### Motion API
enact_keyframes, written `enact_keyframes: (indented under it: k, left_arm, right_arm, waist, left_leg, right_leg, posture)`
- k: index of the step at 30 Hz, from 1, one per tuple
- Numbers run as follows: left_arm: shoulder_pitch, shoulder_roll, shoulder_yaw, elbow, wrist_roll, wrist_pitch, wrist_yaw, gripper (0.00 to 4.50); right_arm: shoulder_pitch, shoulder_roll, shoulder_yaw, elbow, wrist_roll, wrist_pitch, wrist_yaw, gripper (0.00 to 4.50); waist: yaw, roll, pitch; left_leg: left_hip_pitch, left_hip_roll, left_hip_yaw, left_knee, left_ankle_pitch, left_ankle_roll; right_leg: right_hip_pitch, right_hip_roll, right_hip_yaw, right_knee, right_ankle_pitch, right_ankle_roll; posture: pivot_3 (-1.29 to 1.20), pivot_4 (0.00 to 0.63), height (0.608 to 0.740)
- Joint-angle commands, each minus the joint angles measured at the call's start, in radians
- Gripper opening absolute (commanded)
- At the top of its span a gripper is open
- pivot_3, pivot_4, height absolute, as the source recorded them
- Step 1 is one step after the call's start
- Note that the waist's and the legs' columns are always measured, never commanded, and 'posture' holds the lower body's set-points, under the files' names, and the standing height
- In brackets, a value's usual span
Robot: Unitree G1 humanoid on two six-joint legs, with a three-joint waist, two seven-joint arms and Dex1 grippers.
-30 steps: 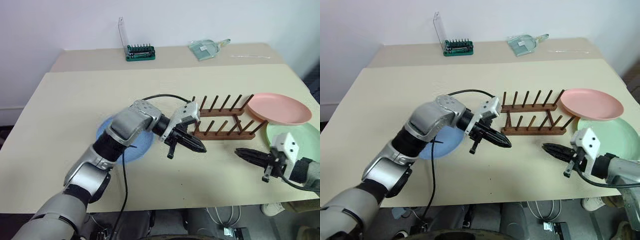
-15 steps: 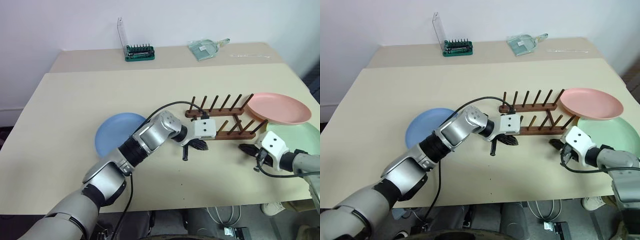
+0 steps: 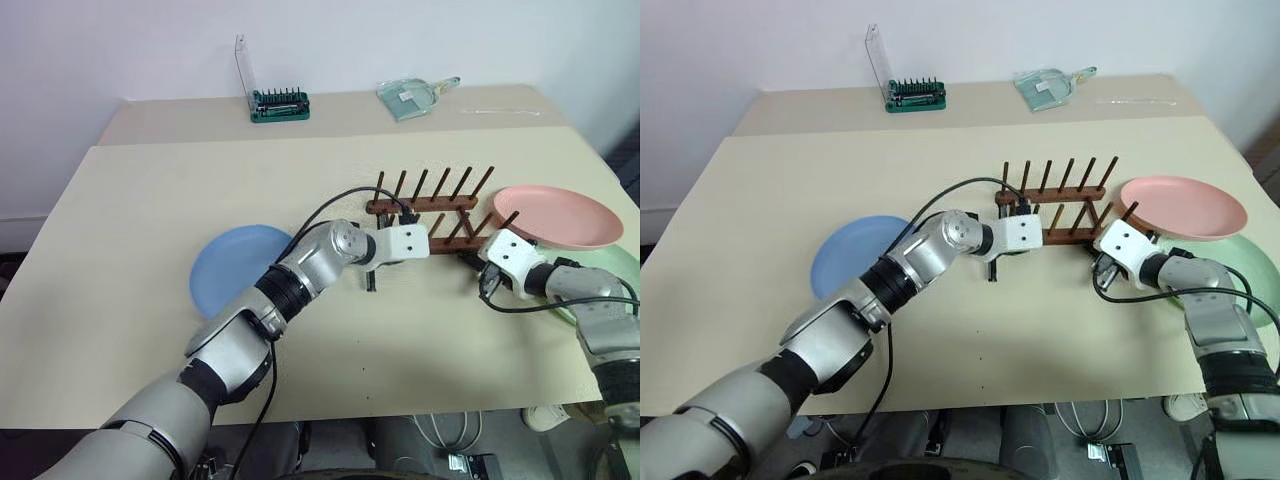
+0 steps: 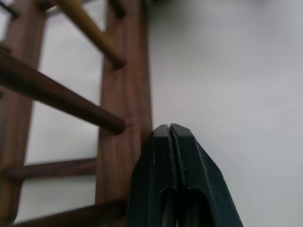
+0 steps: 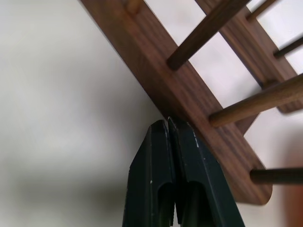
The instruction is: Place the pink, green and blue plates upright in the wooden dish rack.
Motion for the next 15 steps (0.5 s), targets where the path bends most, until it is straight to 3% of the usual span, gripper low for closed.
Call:
enact_keyframes:
  k: [1, 15]
  left_arm:
    - [-0.064, 0.004, 0.024, 0.112, 0.06, -0.099, 0.066, 0.0]
    - [-0.209, -0.063, 0.13, 0.408, 0.086, -0.246, 0.139, 0.0]
  right_arm:
    - [-0.062, 0.005, 0.024, 0.073, -0.038, -0.068, -0.009, 0.05]
    - [-0.307, 0.05, 0.092, 0.407, -0.129, -0.234, -0.08, 0.05]
  waist:
    - [-0.001, 0.0, 0.0]
    - [-0.009, 0.0, 0.0]
  left_leg:
    - [0.0, 0.0, 0.0, 0.0, 0.0, 0.0]
    - [-0.002, 0.0, 0.0, 0.0, 0.0, 0.0]
  right_leg:
    - [0.0, 0.0, 0.0, 0.0, 0.0, 0.0]
    - [-0.002, 0.0, 0.0, 0.0, 0.001, 0.0]
  posture:
    - [0.0, 0.15, 0.74]
    - [0.0, 0.15, 0.74]
